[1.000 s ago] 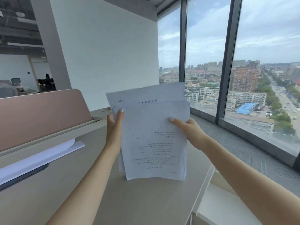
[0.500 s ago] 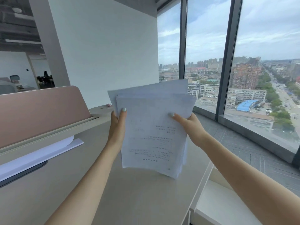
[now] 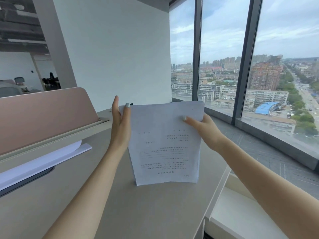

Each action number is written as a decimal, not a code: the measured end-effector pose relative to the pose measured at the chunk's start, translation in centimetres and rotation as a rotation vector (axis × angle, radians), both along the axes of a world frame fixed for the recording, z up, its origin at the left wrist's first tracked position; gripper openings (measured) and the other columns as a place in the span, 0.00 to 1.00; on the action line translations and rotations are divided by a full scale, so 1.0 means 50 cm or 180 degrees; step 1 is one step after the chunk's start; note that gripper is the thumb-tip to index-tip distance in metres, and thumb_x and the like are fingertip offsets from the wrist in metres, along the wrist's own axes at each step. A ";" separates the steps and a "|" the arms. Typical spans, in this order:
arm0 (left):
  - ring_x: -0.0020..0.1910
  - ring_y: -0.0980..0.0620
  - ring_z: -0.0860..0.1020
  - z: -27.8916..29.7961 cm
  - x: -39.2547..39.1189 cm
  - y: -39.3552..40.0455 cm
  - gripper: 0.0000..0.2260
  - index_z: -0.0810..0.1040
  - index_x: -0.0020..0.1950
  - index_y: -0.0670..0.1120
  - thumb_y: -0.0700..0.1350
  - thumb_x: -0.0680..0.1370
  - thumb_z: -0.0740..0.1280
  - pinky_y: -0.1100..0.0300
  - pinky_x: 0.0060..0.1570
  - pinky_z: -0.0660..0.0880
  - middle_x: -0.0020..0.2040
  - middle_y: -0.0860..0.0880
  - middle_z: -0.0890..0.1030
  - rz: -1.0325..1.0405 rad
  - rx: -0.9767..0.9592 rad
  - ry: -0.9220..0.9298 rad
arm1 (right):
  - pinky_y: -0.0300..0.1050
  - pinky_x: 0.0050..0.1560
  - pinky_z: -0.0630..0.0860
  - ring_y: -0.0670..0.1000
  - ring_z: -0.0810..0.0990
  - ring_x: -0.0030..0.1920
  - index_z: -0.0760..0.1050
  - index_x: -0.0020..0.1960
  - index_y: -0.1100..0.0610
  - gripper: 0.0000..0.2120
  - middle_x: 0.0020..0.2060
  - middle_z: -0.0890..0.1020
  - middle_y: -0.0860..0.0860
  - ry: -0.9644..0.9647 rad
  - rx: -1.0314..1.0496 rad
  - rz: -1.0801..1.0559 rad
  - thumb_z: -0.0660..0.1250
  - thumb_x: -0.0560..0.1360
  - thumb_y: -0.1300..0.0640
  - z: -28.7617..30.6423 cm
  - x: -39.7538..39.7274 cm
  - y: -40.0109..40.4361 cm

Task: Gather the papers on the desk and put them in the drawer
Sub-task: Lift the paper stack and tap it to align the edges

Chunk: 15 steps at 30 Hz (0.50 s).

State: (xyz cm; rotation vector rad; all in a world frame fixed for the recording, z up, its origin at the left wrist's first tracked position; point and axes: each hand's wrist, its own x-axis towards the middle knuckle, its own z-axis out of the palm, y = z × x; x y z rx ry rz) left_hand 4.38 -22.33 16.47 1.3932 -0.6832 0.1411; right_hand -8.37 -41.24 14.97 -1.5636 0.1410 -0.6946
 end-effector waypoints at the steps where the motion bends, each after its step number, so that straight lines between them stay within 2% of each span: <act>1: 0.74 0.60 0.53 -0.016 0.000 -0.002 0.24 0.48 0.75 0.55 0.54 0.80 0.51 0.65 0.62 0.54 0.76 0.57 0.53 -0.0049 0.0050 0.0097 | 0.50 0.51 0.80 0.52 0.84 0.48 0.79 0.49 0.52 0.07 0.47 0.85 0.51 0.0180 -0.0009 0.0027 0.71 0.71 0.55 -0.029 -0.002 0.004; 3: 0.74 0.57 0.57 -0.039 0.003 -0.005 0.26 0.48 0.75 0.53 0.55 0.79 0.52 0.63 0.64 0.56 0.76 0.56 0.56 -0.0043 0.0164 0.0209 | 0.51 0.49 0.81 0.51 0.85 0.43 0.81 0.45 0.54 0.05 0.43 0.86 0.50 0.0345 0.0031 -0.0062 0.71 0.71 0.55 -0.068 -0.002 0.015; 5: 0.71 0.57 0.64 -0.038 0.007 -0.003 0.25 0.53 0.74 0.52 0.55 0.79 0.54 0.60 0.68 0.60 0.73 0.55 0.64 -0.0073 0.0207 0.0200 | 0.49 0.45 0.81 0.49 0.85 0.39 0.81 0.42 0.55 0.03 0.37 0.86 0.48 0.0230 0.0082 -0.0254 0.71 0.70 0.57 -0.066 0.005 0.018; 6: 0.67 0.59 0.68 -0.029 0.006 -0.002 0.23 0.57 0.73 0.51 0.55 0.79 0.54 0.61 0.67 0.63 0.69 0.56 0.68 -0.0116 0.0181 0.0159 | 0.48 0.43 0.81 0.49 0.85 0.37 0.81 0.40 0.55 0.02 0.34 0.86 0.46 0.0124 0.0105 -0.0349 0.72 0.70 0.57 -0.051 0.009 0.017; 8: 0.59 0.65 0.71 -0.011 0.006 0.001 0.19 0.63 0.70 0.51 0.53 0.79 0.54 0.68 0.59 0.68 0.63 0.58 0.71 -0.0214 0.0161 0.0083 | 0.47 0.43 0.82 0.48 0.84 0.36 0.81 0.39 0.55 0.02 0.33 0.85 0.46 -0.0150 0.0199 -0.0480 0.72 0.70 0.56 -0.010 0.014 0.013; 10: 0.58 0.64 0.71 0.000 0.003 -0.001 0.17 0.66 0.66 0.51 0.54 0.79 0.53 0.67 0.55 0.67 0.60 0.59 0.73 -0.0278 0.0151 0.0097 | 0.47 0.44 0.82 0.48 0.85 0.38 0.81 0.41 0.54 0.01 0.35 0.86 0.46 -0.0404 0.0361 -0.0352 0.71 0.70 0.57 0.024 0.013 0.006; 12: 0.57 0.68 0.70 -0.024 0.003 -0.001 0.12 0.65 0.62 0.55 0.54 0.80 0.52 0.68 0.55 0.65 0.57 0.64 0.72 -0.0323 0.0189 0.0225 | 0.47 0.47 0.82 0.50 0.85 0.42 0.81 0.45 0.54 0.03 0.40 0.86 0.48 -0.0387 0.0403 -0.0089 0.70 0.71 0.57 0.033 0.007 0.003; 15: 0.66 0.61 0.66 -0.117 0.008 -0.001 0.21 0.63 0.70 0.54 0.59 0.78 0.51 0.62 0.64 0.60 0.66 0.62 0.67 -0.0383 0.0359 0.0454 | 0.49 0.50 0.81 0.53 0.85 0.48 0.81 0.48 0.54 0.07 0.48 0.86 0.53 0.0207 0.0284 0.0052 0.70 0.71 0.56 -0.032 -0.006 -0.003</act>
